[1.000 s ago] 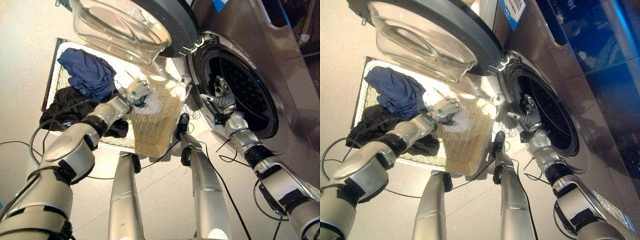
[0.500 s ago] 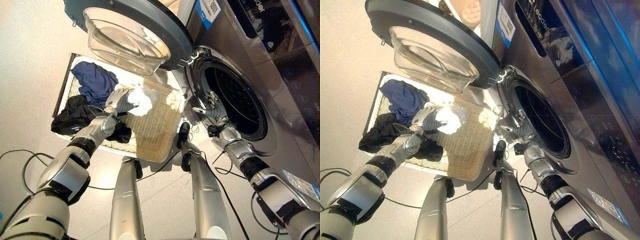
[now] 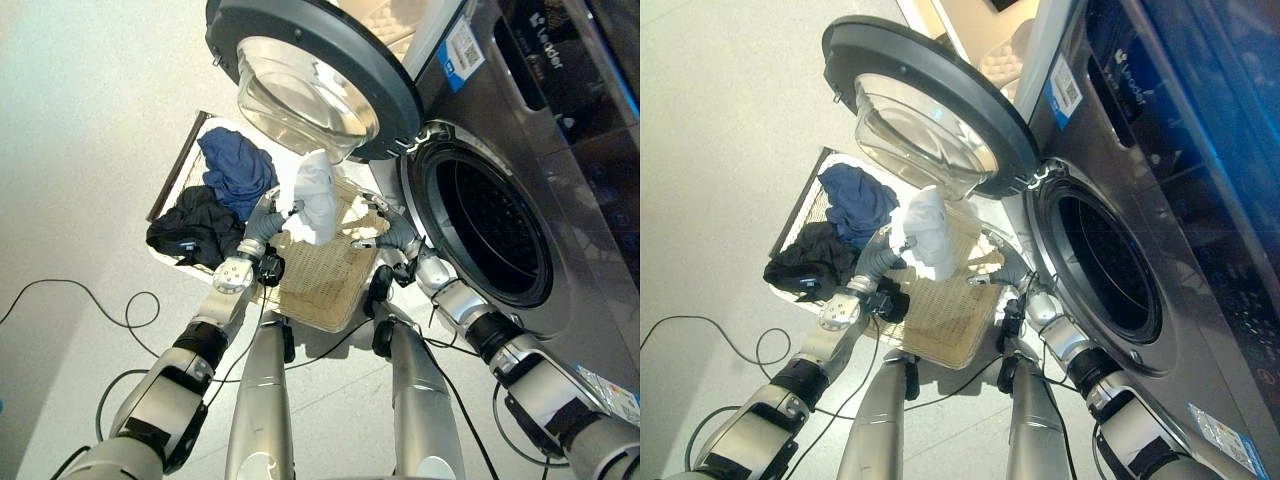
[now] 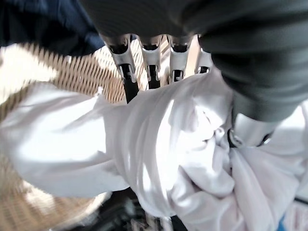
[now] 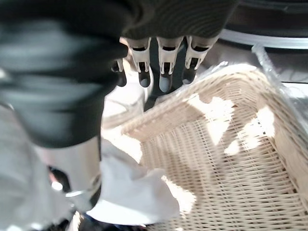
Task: Put the clothes into the washing machine.
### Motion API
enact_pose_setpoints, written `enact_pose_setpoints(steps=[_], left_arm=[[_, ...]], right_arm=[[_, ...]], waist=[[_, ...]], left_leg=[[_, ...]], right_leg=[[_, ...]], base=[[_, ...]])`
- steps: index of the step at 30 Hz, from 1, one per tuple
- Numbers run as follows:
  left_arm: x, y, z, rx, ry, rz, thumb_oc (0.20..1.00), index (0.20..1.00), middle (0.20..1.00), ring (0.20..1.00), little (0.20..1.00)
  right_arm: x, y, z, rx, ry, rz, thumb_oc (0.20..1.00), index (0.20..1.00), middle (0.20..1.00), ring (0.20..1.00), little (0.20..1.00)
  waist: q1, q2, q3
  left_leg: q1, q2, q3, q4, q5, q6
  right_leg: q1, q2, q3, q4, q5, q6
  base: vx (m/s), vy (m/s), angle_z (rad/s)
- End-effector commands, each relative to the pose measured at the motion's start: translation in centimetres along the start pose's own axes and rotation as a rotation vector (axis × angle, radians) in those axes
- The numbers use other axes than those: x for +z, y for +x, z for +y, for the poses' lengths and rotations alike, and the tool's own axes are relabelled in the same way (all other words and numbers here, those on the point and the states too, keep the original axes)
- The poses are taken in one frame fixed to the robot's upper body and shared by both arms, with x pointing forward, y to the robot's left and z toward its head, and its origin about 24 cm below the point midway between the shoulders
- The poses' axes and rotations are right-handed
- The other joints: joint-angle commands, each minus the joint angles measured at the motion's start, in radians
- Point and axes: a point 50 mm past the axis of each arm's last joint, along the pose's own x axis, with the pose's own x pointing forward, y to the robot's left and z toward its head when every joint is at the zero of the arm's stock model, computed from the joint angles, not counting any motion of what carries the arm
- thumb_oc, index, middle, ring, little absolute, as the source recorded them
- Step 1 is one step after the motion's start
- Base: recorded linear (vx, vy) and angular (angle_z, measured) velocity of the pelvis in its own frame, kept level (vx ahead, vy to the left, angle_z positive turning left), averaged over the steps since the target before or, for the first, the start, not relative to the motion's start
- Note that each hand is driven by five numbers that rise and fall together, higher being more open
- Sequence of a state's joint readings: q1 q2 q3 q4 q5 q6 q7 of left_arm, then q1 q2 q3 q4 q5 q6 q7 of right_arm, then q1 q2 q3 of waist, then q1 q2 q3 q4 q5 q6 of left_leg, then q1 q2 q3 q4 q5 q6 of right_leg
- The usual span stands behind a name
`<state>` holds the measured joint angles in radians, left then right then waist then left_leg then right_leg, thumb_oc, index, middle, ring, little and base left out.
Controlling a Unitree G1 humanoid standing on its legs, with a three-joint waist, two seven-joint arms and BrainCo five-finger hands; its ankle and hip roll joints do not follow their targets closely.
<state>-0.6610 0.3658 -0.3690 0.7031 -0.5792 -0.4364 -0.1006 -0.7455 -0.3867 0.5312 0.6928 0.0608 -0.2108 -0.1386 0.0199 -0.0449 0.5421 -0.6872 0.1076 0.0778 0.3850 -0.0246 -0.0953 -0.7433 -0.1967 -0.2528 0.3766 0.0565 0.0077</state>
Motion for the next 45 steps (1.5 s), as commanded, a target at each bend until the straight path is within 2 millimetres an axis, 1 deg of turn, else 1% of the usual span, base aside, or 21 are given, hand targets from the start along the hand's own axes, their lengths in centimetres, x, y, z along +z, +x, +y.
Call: enact_pose_setpoints(steps=[1,2,3,5,9,10,14,16,18,19,23,27,31,35,36,37,40,41,42,44,45], left_arm=[[3.3,2.1,-2.6,-0.114,-0.111,-0.157,0.2,0.2,0.2,0.2,0.2],[3.3,2.0,-3.2,-0.147,-0.143,-0.154,0.2,0.2,0.2,0.2,0.2],[3.3,2.0,-3.2,-0.147,-0.143,-0.154,0.2,0.2,0.2,0.2,0.2],[3.2,2.0,-3.9,-0.193,-0.186,-0.138,0.2,0.2,0.2,0.2,0.2],[3.3,2.0,-4.4,-0.224,-0.196,-0.129,0.2,0.2,0.2,0.2,0.2],[3.4,2.1,-5.0,-0.267,-0.219,-0.114,0.2,0.2,0.2,0.2,0.2],[3.6,2.2,-6.0,-0.321,-0.247,-0.105,0.2,0.2,0.2,0.2,0.2],[3.6,2.2,-6.0,-0.325,-0.248,-0.105,0.2,0.2,0.2,0.2,0.2],[3.8,2.3,-6.9,-0.372,-0.272,-0.101,0.2,0.2,0.2,0.2,0.2],[4.0,2.4,-7.6,-0.401,-0.281,-0.108,0.2,0.2,0.2,0.2,0.2],[4.5,2.4,-8.7,-0.441,-0.262,-0.133,0.2,0.2,0.2,0.2,0.2],[4.7,2.5,-9.3,-0.484,-0.258,-0.123,0.2,0.2,0.2,0.2,0.2],[4.9,2.7,-9.8,-0.508,-0.26,-0.107,0.2,0.2,0.2,0.2,0.2],[4.8,2.9,-10.1,-0.515,-0.318,-0.078,0.2,0.2,0.2,0.2,0.2],[4.8,2.9,-10.1,-0.515,-0.318,-0.078,0.2,0.2,0.2,0.2,0.2],[4.8,3.0,-10.2,-0.514,-0.358,-0.077,0.2,0.2,0.2,0.2,0.2],[4.8,2.9,-10.6,-0.516,-0.403,-0.09,0.2,0.2,0.2,0.2,0.2],[4.8,2.8,-10.8,-0.518,-0.418,-0.092,0.2,0.2,0.2,0.2,0.2],[4.7,2.8,-11.1,-0.522,-0.446,-0.091,0.2,0.2,0.2,0.2,0.2],[4.7,2.7,-11.3,-0.523,-0.455,-0.09,0.2,0.2,0.2,0.2,0.2],[4.5,2.5,-11.6,-0.528,-0.47,-0.087,0.2,0.2,0.2,0.2,0.2]], right_arm=[[0.5,0.1,-1.3,-0.014,-0.023,-0.031,1.0,1.0,1.0,1.0,1.0],[0.8,0.4,-1.5,-0.012,-0.024,-0.033,1.0,1.0,1.0,1.0,1.0],[0.8,0.4,-1.5,-0.012,-0.024,-0.033,1.0,1.0,1.0,1.0,1.0],[1.0,0.7,-1.7,-0.003,-0.04,-0.031,1.0,1.0,1.0,1.0,1.0],[1.2,0.8,-1.7,0.016,-0.051,-0.034,1.0,1.0,1.0,1.0,1.0],[1.3,1.0,-1.6,0.044,-0.065,-0.02,1.0,1.0,1.0,1.0,1.0],[1.5,1.4,-1.2,0.079,-0.066,-0.006,1.0,1.0,1.0,1.0,1.0],[1.5,1.4,-1.2,0.082,-0.062,-0.006,1.0,1.0,1.0,1.0,1.0],[1.6,1.7,-0.8,0.112,-0.03,0.004,1.0,1.0,1.0,1.0,1.0],[1.7,1.9,-0.3,0.15,-0.011,0.012,1.0,1.0,1.0,1.0,1.0],[2.0,2.0,0.7,0.247,0.033,0.008,1.0,1.0,1.0,1.0,1.0],[2.7,2.1,1.4,0.304,0.085,-0.016,1.0,1.0,1.0,1.0,1.0],[3.3,2.2,1.7,0.308,0.121,-0.041,1.0,1.0,1.0,1.0,1.0],[4.4,2.5,1.3,0.228,0.203,-0.08,1.0,1.0,1.0,1.0,1.0],[4.4,2.5,1.3,0.228,0.203,-0.08,1.0,1.0,1.0,1.0,1.0],[4.7,2.6,1.1,0.186,0.225,-0.095,1.0,1.0,1.0,1.0,1.0],[5.1,2.8,0.8,0.124,0.253,-0.111,1.0,1.0,1.0,1.0,1.0],[5.2,2.9,0.6,0.1,0.276,-0.114,0.354,0.354,0.354,0.354,0.354],[5.3,3.0,0.4,0.073,0.315,-0.113,0.2,0.2,0.2,0.2,0.2],[5.4,3.0,0.4,0.065,0.336,-0.112,0.2,0.2,0.2,0.2,0.2],[5.3,3.0,0.3,0.042,0.38,-0.11,0.2,0.2,0.2,0.2,0.2]], waist=[[0.018,0.054,-0.022],[0.021,0.059,-0.022],[0.021,0.059,-0.022],[0.027,0.066,-0.022],[0.03,0.068,-0.022],[0.033,0.072,-0.022],[0.038,0.078,-0.022],[0.038,0.078,-0.022],[0.043,0.083,-0.022],[0.046,0.086,-0.022],[0.051,0.089,-0.022],[0.053,0.089,-0.022],[0.052,0.089,-0.022],[0.045,0.091,-0.022],[0.045,0.091,-0.022],[0.044,0.093,-0.022],[0.044,0.095,-0.022],[0.044,0.096,-0.022],[0.045,0.097,-0.022],[0.046,0.098,-0.022],[0.047,0.1,-0.022]], left_leg=[[0.008,-0.05,0.072,-0.096,0.033,-0.017],[0.011,-0.054,0.073,-0.1,0.034,-0.014],[0.011,-0.054,0.073,-0.1,0.034,-0.014],[0.011,-0.061,0.069,-0.098,0.033,-0.011],[0.01,-0.065,0.066,-0.093,0.031,-0.008],[0.009,-0.07,0.064,-0.09,0.031,-0.006],[0.006,-0.076,0.062,-0.09,0.032,-0.001],[0.006,-0.076,0.062,-0.089,0.032,-0.001],[0.0,-0.081,0.056,-0.08,0.03,0.002],[0.001,-0.086,0.053,-0.079,0.029,0.004],[-0.001,-0.093,0.049,-0.079,0.033,0.006],[-0.001,-0.097,0.046,-0.08,0.036,0.008],[-0.004,-0.099,0.045,-0.078,0.039,0.009],[-0.003,-0.103,0.047,-0.078,0.04,0.01],[-0.003,-0.103,0.047,-0.078,0.04,0.01],[-0.006,-0.104,0.048,-0.075,0.04,0.011],[-0.008,-0.107,0.046,-0.073,0.037,0.014],[-0.01,-0.107,0.046,-0.071,0.036,0.014],[-0.01,-0.109,0.045,-0.071,0.035,0.015],[-0.01,-0.11,0.045,-0.072,0.035,0.015],[-0.009,-0.112,0.045,-0.072,0.034,0.016]], right_leg=[[0.015,-0.005,-0.038,0.082,-0.092,0.12],[0.02,-0.006,-0.042,0.076,-0.091,0.119],[0.02,-0.006,-0.042,0.076,-0.091,0.119],[0.023,-0.009,-0.045,0.073,-0.09,0.117],[0.024,-0.01,-0.045,0.075,-0.09,0.116],[0.024,-0.012,-0.045,0.074,-0.087,0.115],[0.023,-0.013,-0.045,0.069,-0.084,0.114],[0.023,-0.013,-0.044,0.069,-0.084,0.114],[0.018,-0.016,-0.042,0.076,-0.083,0.112],[0.019,-0.017,-0.044,0.076,-0.083,0.111],[0.019,-0.017,-0.046,0.073,-0.078,0.108],[0.02,-0.016,-0.048,0.073,-0.076,0.107],[0.017,-0.014,-0.048,0.072,-0.073,0.105],[0.017,-0.009,-0.044,0.067,-0.069,0.104],[0.017,-0.009,-0.044,0.067,-0.069,0.104],[0.012,-0.009,-0.043,0.07,-0.068,0.103],[0.009,-0.011,-0.041,0.073,-0.069,0.104],[0.007,-0.011,-0.041,0.074,-0.068,0.104],[0.007,-0.011,-0.041,0.074,-0.067,0.104],[0.007,-0.011,-0.042,0.074,-0.067,0.104],[0.008,-0.012,-0.044,0.073,-0.067,0.103]], base=[[0.0,0.0,0.0],[0.0,0.0,0.0],[0.0,0.0,0.0],[0.0,0.0,0.0],[0.0,0.0,0.0],[0.01,-0.013,0.05],[0.0,-0.008,0.08],[0.0,-0.002,0.07],[0.0,-0.011,0.02],[0.0,0.0,0.0],[0.01,-0.015,0.08],[0.0,-0.013,0.02],[0.0,-0.005,0.02],[0.01,-0.001,0.01],[0.0,0.0,0.0],[0.0,0.0,0.0],[0.0,0.0,0.0],[0.0,0.0,0.0],[0.0,0.0,0.0],[0.0,0.0,0.0],[0.0,0.0,0.0]])
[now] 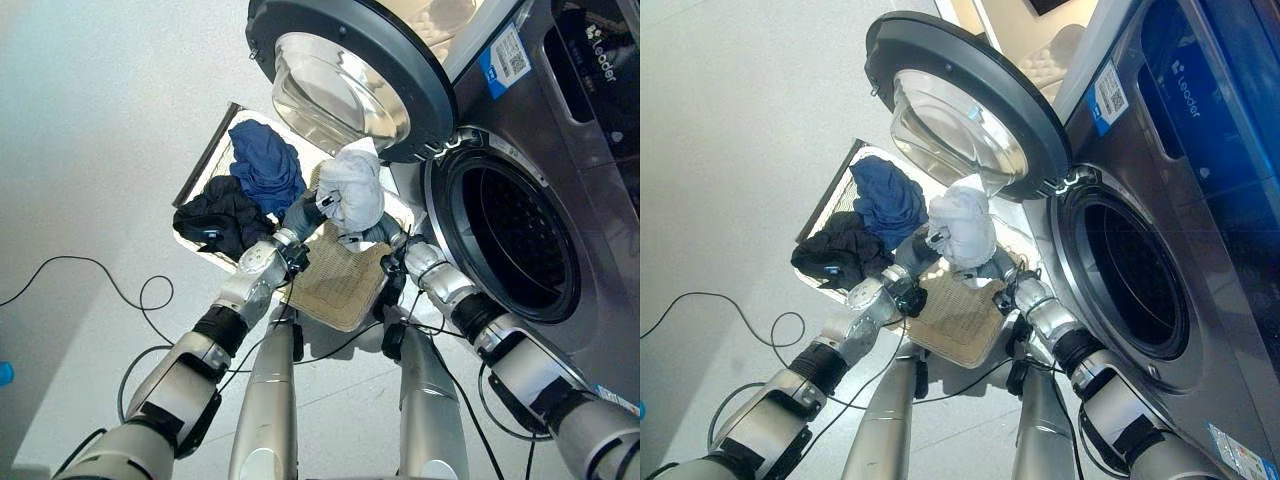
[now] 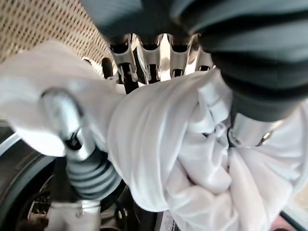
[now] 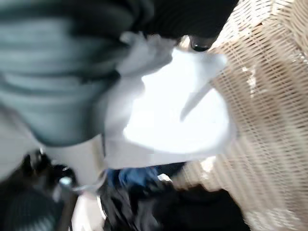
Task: Put the clothes into the washing machine.
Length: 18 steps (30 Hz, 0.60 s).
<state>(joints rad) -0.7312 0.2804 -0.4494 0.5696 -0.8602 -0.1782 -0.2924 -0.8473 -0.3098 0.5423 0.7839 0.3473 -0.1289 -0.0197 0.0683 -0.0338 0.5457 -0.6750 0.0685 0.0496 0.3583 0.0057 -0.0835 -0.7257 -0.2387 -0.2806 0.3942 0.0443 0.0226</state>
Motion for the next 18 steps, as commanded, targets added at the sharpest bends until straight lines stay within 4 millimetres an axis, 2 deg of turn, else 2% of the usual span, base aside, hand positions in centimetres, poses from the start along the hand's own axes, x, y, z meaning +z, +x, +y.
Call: enact_pose_setpoints(steps=[1,7,14,15,16,17,18], left_arm=[[1.1,1.7,-5.8,-0.245,-0.107,-0.132,0.2,0.2,0.2,0.2,0.2],[0.2,1.5,-6.5,-0.249,-0.096,-0.106,0.2,0.2,0.2,0.2,0.2],[-0.3,1.4,-5.9,-0.212,-0.057,-0.069,0.2,0.2,0.2,0.2,0.2],[-0.4,1.4,-5.8,-0.203,-0.044,-0.057,0.341,0.341,0.341,0.341,0.341],[-0.4,1.4,-5.8,-0.203,-0.044,-0.057,0.341,0.341,0.341,0.341,0.341],[-0.7,1.4,-5.5,-0.188,-0.011,-0.032,1.0,1.0,1.0,1.0,1.0],[-0.9,1.3,-5.3,-0.169,0.015,-0.02,1.0,1.0,1.0,1.0,1.0]], right_arm=[[4.1,0.7,0.1,-0.04,0.11,-0.189,0.2,0.2,0.2,0.2,0.2],[3.8,0.6,-0.7,-0.108,0.211,-0.192,0.2,0.2,0.2,0.2,0.2],[3.4,0.3,-1.5,-0.171,0.292,-0.206,0.2,0.2,0.2,0.2,0.2],[3.3,0.3,-1.6,-0.182,0.298,-0.208,0.2,0.2,0.2,0.2,0.2],[3.3,0.3,-1.6,-0.182,0.298,-0.208,0.2,0.2,0.2,0.2,0.2],[3.3,0.2,-1.8,-0.209,0.31,-0.217,0.2,0.2,0.2,0.2,0.2],[3.4,0.2,-1.9,-0.23,0.323,-0.225,0.2,0.2,0.2,0.2,0.2]], waist=[[0.0,0.09,-0.026],[0.003,0.094,-0.026],[-0.001,0.095,-0.026],[-0.002,0.095,-0.026],[-0.002,0.095,-0.026],[-0.004,0.095,-0.026],[-0.006,0.095,-0.026]], left_leg=[[-0.021,-0.075,0.073,-0.044,0.003,0.006],[-0.023,-0.075,0.076,-0.041,-0.001,0.011],[-0.019,-0.074,0.084,-0.043,-0.002,0.014],[-0.019,-0.074,0.085,-0.043,-0.003,0.014],[-0.019,-0.074,0.085,-0.043,-0.003,0.014],[-0.019,-0.073,0.089,-0.045,-0.004,0.015],[-0.017,-0.073,0.091,-0.046,-0.004,0.014]], right_leg=[[-0.009,0.029,-0.017,0.055,-0.053,0.088],[-0.012,0.026,-0.019,0.06,-0.051,0.089],[-0.014,0.031,-0.015,0.06,-0.048,0.092],[-0.013,0.031,-0.015,0.058,-0.048,0.092],[-0.013,0.031,-0.015,0.058,-0.048,0.092],[-0.014,0.032,-0.013,0.054,-0.046,0.094],[-0.013,0.033,-0.012,0.053,-0.046,0.095]], base=[[0.0,0.0,0.0],[0.0,0.001,0.01],[0.0,0.001,0.01],[0.0,0.0,0.0],[0.0,0.0,0.0],[0.0,0.0,0.0],[0.0,0.0,0.0]])
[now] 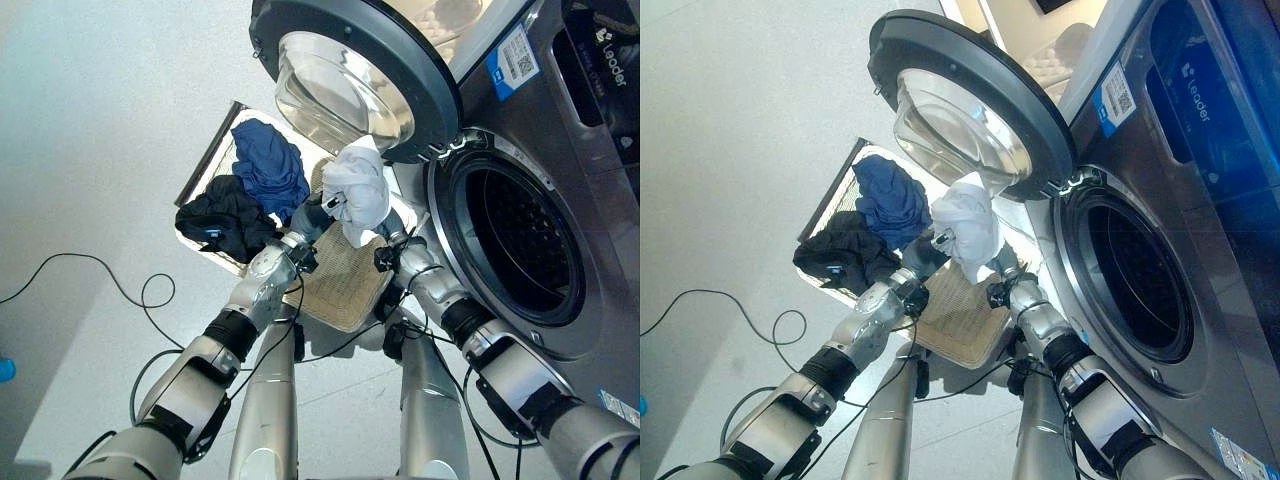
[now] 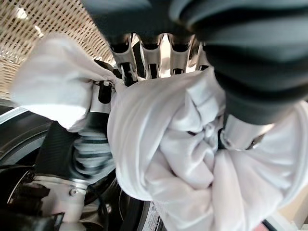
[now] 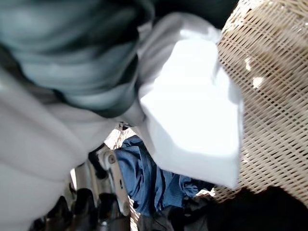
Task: Put the clothes into the washing machine.
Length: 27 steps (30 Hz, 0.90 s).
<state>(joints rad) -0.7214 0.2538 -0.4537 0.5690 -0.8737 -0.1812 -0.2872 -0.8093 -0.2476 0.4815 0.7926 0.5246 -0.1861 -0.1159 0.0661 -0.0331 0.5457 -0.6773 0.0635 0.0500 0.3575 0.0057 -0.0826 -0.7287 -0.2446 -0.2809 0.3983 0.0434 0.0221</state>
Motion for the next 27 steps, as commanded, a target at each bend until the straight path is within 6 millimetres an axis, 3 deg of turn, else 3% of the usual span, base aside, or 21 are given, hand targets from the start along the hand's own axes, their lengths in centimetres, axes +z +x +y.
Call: enact_pose_setpoints(steps=[1,9,15,20,27], left_arm=[[-0.6,1.2,-4.4,-0.146,0.073,-0.006,1.0,1.0,1.0,1.0,1.0],[-1.8,0.2,-2.0,0.019,0.147,0.047,1.0,1.0,1.0,1.0,1.0],[-2.8,-0.9,-0.2,0.142,0.158,0.054,1.0,1.0,1.0,1.0,1.0],[-3.1,-1.4,0.9,0.267,0.218,0.026,1.0,1.0,1.0,1.0,1.0],[-2.8,-1.7,2.1,0.416,0.214,-0.01,1.0,1.0,1.0,1.0,1.0]], right_arm=[[4.3,0.7,-1.4,-0.086,0.076,-0.213,0.2,0.2,0.2,0.2,0.2],[2.4,-0.3,-2.4,-0.173,0.117,-0.2,0.2,0.2,0.2,0.2,0.2],[-0.3,-1.5,-3.3,-0.268,0.185,-0.144,0.2,0.2,0.2,0.2,0.2],[-3.6,-2.8,-4.4,-0.478,0.315,-0.037,0.2,0.2,0.2,0.2,0.2],[-5.6,-3.6,-5.8,-0.607,0.517,0.017,0.2,0.2,0.2,0.2,0.2]], waist=[[-0.005,0.095,-0.026],[-0.02,0.091,-0.026],[-0.036,0.09,-0.026],[-0.062,0.094,-0.026],[-0.077,0.104,-0.026]], left_leg=[[-0.013,-0.068,0.092,-0.046,-0.005,0.013],[-0.007,-0.062,0.105,-0.045,-0.011,0.014],[0.003,-0.052,0.129,-0.058,-0.015,0.013],[0.017,-0.045,0.159,-0.083,-0.007,0.005],[0.027,-0.037,0.18,-0.098,-0.002,-0.001]], right_leg=[[-0.01,0.039,-0.012,0.048,-0.044,0.096],[-0.005,0.049,0.001,0.031,-0.042,0.101],[-0.002,0.058,0.01,0.007,-0.038,0.105],[0.01,0.084,0.029,-0.036,-0.032,0.101],[0.017,0.099,0.042,-0.046,-0.038,0.096]], base=[[0.0,0.0,0.0],[-0.01,0.02,-0.04],[-0.02,0.045,-0.16],[-0.03,0.102,-0.29],[-0.01,0.072,-0.17]])
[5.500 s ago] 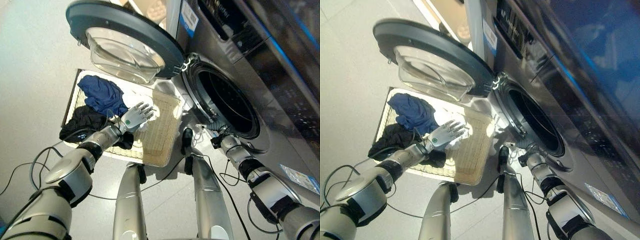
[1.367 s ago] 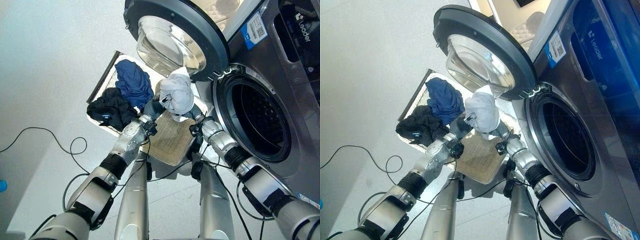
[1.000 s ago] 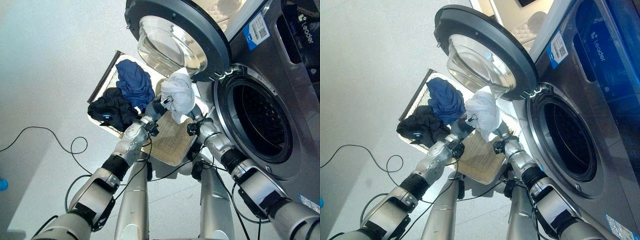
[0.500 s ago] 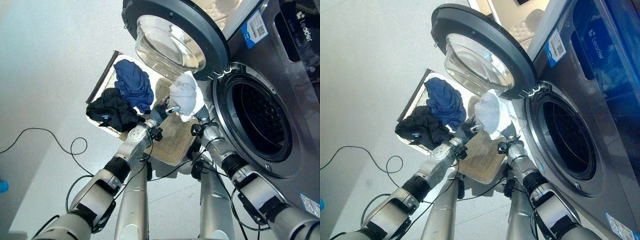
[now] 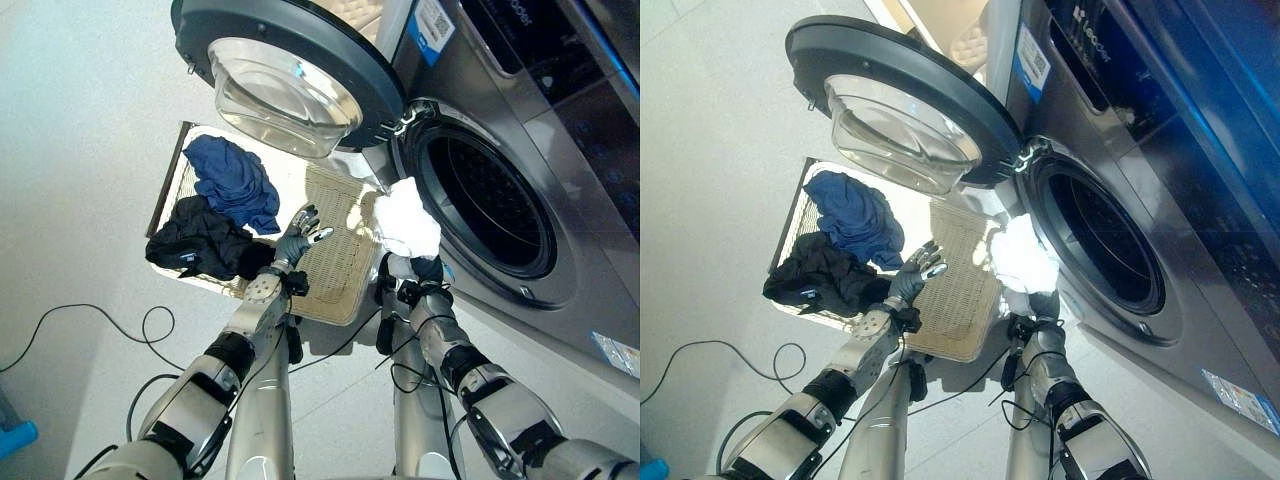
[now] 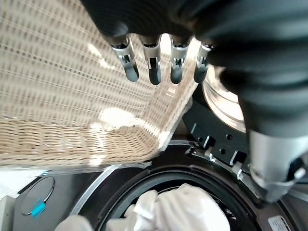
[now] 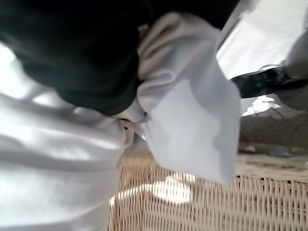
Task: Put the clothes into the washing machine.
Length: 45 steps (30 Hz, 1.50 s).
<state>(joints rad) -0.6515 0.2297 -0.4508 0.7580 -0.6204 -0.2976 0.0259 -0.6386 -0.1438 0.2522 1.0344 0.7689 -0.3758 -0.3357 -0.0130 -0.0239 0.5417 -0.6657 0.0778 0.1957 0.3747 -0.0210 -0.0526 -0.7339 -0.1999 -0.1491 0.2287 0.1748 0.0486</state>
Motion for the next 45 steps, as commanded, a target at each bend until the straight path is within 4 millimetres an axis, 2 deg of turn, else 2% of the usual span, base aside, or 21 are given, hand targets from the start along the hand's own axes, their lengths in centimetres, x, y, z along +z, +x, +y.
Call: enact_pose_setpoints(steps=[1,5,9,10,12,13,14,21,24,26,27,33,36,38,39,40,41,42,45], left_arm=[[1.7,0.7,-1.6,0.052,-0.039,-0.113,1.0,1.0,1.0,1.0,1.0],[1.6,0.5,-0.3,0.169,-0.075,-0.12,1.0,1.0,1.0,1.0,1.0],[2.0,0.4,0.3,0.237,-0.08,-0.153,1.0,1.0,1.0,1.0,1.0],[2.3,0.1,1.3,0.334,-0.093,-0.185,1.0,1.0,1.0,1.0,1.0],[2.4,0.1,1.5,0.348,-0.097,-0.191,1.0,1.0,1.0,1.0,1.0],[2.2,-0.1,1.8,0.391,-0.105,-0.189,1.0,1.0,1.0,1.0,1.0],[2.2,-0.1,1.8,0.391,-0.105,-0.189,1.0,1.0,1.0,1.0,1.0],[2.4,-0.7,2.1,0.418,-0.101,-0.219,1.0,1.0,1.0,1.0,1.0],[2.6,-1.4,2.2,0.412,-0.112,-0.246,1.0,1.0,1.0,1.0,1.0],[2.8,-1.5,2.2,0.406,-0.106,-0.257,1.0,1.0,1.0,1.0,1.0],[3.0,-1.6,2.1,0.389,-0.081,-0.273,1.0,1.0,1.0,1.0,1.0],[3.2,-2.1,2.2,0.362,-0.081,-0.279,1.0,1.0,1.0,1.0,1.0],[3.0,-2.3,2.3,0.357,-0.092,-0.273,1.0,1.0,1.0,1.0,1.0],[3.3,-2.4,2.2,0.34,-0.078,-0.293,1.0,1.0,1.0,1.0,1.0],[3.2,-2.4,2.1,0.337,-0.072,-0.293,1.0,1.0,1.0,1.0,1.0],[3.4,-2.4,2.1,0.336,-0.068,-0.298,1.0,1.0,1.0,1.0,1.0],[3.4,-2.4,2.1,0.336,-0.068,-0.298,1.0,1.0,1.0,1.0,1.0],[3.6,-2.3,1.8,0.322,0.002,-0.311,1.0,1.0,1.0,1.0,1.0],[3.9,-2.0,1.8,0.348,0.135,-0.31,1.0,1.0,1.0,1.0,1.0]], right_arm=[[3.5,1.0,0.8,0.013,0.177,-0.123,0.2,0.2,0.2,0.2,0.2],[3.7,1.5,-0.5,-0.034,0.282,-0.11,0.2,0.2,0.2,0.2,0.2],[4.4,1.7,-0.7,-0.053,0.301,-0.137,0.2,0.2,0.2,0.2,0.2],[5.4,2.1,-1.5,-0.104,0.371,-0.169,0.2,0.2,0.2,0.2,0.2],[5.8,2.2,-1.6,-0.115,0.392,-0.18,0.2,0.2,0.2,0.2,0.2],[6.8,2.5,-2.4,-0.152,0.464,-0.211,0.2,0.2,0.2,0.2,0.2],[6.8,2.5,-2.4,-0.152,0.464,-0.211,0.2,0.2,0.2,0.2,0.2],[11.1,3.8,-4.2,-0.219,0.785,-0.272,0.2,0.2,0.2,0.2,0.2],[13.4,4.0,-5.4,-0.232,0.931,-0.319,0.2,0.2,0.2,0.2,0.2],[14.3,4.1,-5.6,-0.233,0.969,-0.346,0.2,0.2,0.2,0.2,0.2],[15.5,4.2,-6.2,-0.234,1.058,-0.376,0.2,0.2,0.2,0.2,0.2],[17.8,4.1,-8.1,-0.283,1.17,-0.43,0.2,0.2,0.2,0.2,0.2],[17.9,4.1,-8.8,-0.305,1.213,-0.439,0.2,0.2,0.2,0.2,0.2],[18.1,3.8,-10.3,-0.34,1.338,-0.499,0.206,0.206,0.206,0.206,0.206],[18.1,3.8,-10.5,-0.347,1.342,-0.508,0.41,0.41,0.41,0.41,0.41],[18.2,3.8,-10.6,-0.349,1.341,-0.514,0.68,0.68,0.68,0.68,0.68],[18.2,3.8,-10.6,-0.349,1.341,-0.514,0.68,0.68,0.68,0.68,0.68],[18.7,3.6,-10.7,-0.367,1.209,-0.523,1.0,1.0,1.0,1.0,1.0],[19.4,3.8,-9.8,-0.37,1.062,-0.489,1.0,1.0,1.0,1.0,1.0]], waist=[[0.001,0.096,-0.022],[0.003,0.103,-0.022],[0.007,0.105,-0.022],[0.014,0.105,-0.022],[0.017,0.105,-0.022],[0.026,0.105,-0.022],[0.026,0.105,-0.022],[0.056,0.109,-0.022],[0.073,0.113,-0.022],[0.077,0.114,-0.022],[0.084,0.116,-0.022],[0.095,0.121,-0.022],[0.097,0.122,-0.022],[0.098,0.125,-0.022],[0.098,0.125,-0.022],[0.098,0.126,-0.022],[0.098,0.126,-0.022],[0.099,0.128,-0.022],[0.099,0.13,-0.022]], left_leg=[[0.017,-0.051,0.035,-0.117,0.026,-0.033],[0.021,-0.05,0.037,-0.116,0.026,-0.035],[0.015,-0.05,0.036,-0.113,0.029,-0.035],[0.018,-0.051,0.028,-0.104,0.02,-0.037],[0.011,-0.052,0.027,-0.104,0.026,-0.036],[0.009,-0.053,0.021,-0.101,0.024,-0.037],[0.009,-0.053,0.021,-0.101,0.024,-0.037],[-0.003,-0.061,0.002,-0.089,0.013,-0.034],[0.003,-0.066,-0.009,-0.082,-0.002,-0.031],[-0.005,-0.068,-0.013,-0.082,0.004,-0.028],[-0.007,-0.07,-0.018,-0.081,0.001,-0.027],[-0.008,-0.073,-0.024,-0.082,0.0,-0.021],[-0.002,-0.074,-0.024,-0.082,-0.007,-0.021],[-0.002,-0.074,-0.024,-0.092,0.003,-0.019],[0.004,-0.075,-0.024,-0.091,-0.004,-0.02],[-0.002,-0.075,-0.024,-0.092,0.004,-0.019],[-0.002,-0.075,-0.024,-0.092,0.004,-0.019],[0.005,-0.077,-0.029,-0.09,-0.005,-0.021],[0.007,-0.076,-0.028,-0.095,0.001,-0.021]], right_leg=[[0.023,0.055,-0.09,0.124,-0.17,0.069],[0.028,0.053,-0.094,0.132,-0.176,0.067],[0.024,0.051,-0.095,0.133,-0.173,0.064],[0.028,0.044,-0.103,0.148,-0.184,0.066],[0.022,0.043,-0.105,0.146,-0.178,0.065],[0.023,0.038,-0.115,0.151,-0.18,0.066],[0.023,0.038,-0.115,0.151,-0.18,0.066],[0.012,0.017,-0.137,0.17,-0.176,0.069],[0.019,0.006,-0.146,0.18,-0.182,0.072],[0.013,0.003,-0.15,0.179,-0.174,0.07],[0.01,-0.002,-0.155,0.184,-0.173,0.071],[0.01,-0.014,-0.166,0.189,-0.168,0.072],[0.015,-0.016,-0.167,0.193,-0.175,0.075],[0.017,-0.019,-0.172,0.182,-0.165,0.074],[0.023,-0.019,-0.172,0.185,-0.171,0.077],[0.018,-0.02,-0.173,0.182,-0.163,0.074],[0.018,-0.02,-0.173,0.182,-0.163,0.074],[0.026,-0.021,-0.172,0.183,-0.169,0.078],[0.028,-0.021,-0.174,0.178,-0.166,0.076]], base=[[-0.01,0.053,-0.05],[0.01,0.031,-0.06],[0.0,0.0,0.0],[0.0,0.0,0.0],[0.0,-0.022,0.01],[0.02,-0.038,0.02],[0.04,-0.068,0.05],[0.02,-0.035,0.1],[0.02,-0.013,0.12],[0.0,-0.006,0.1],[0.03,-0.007,0.08],[0.01,-0.001,0.08],[0.0,-0.001,0.05],[0.0,-0.005,0.02],[0.0,0.0,0.0],[0.0,0.0,0.0],[0.0,0.0,0.0],[0.0,0.0,0.0],[0.0,0.0,0.0]])
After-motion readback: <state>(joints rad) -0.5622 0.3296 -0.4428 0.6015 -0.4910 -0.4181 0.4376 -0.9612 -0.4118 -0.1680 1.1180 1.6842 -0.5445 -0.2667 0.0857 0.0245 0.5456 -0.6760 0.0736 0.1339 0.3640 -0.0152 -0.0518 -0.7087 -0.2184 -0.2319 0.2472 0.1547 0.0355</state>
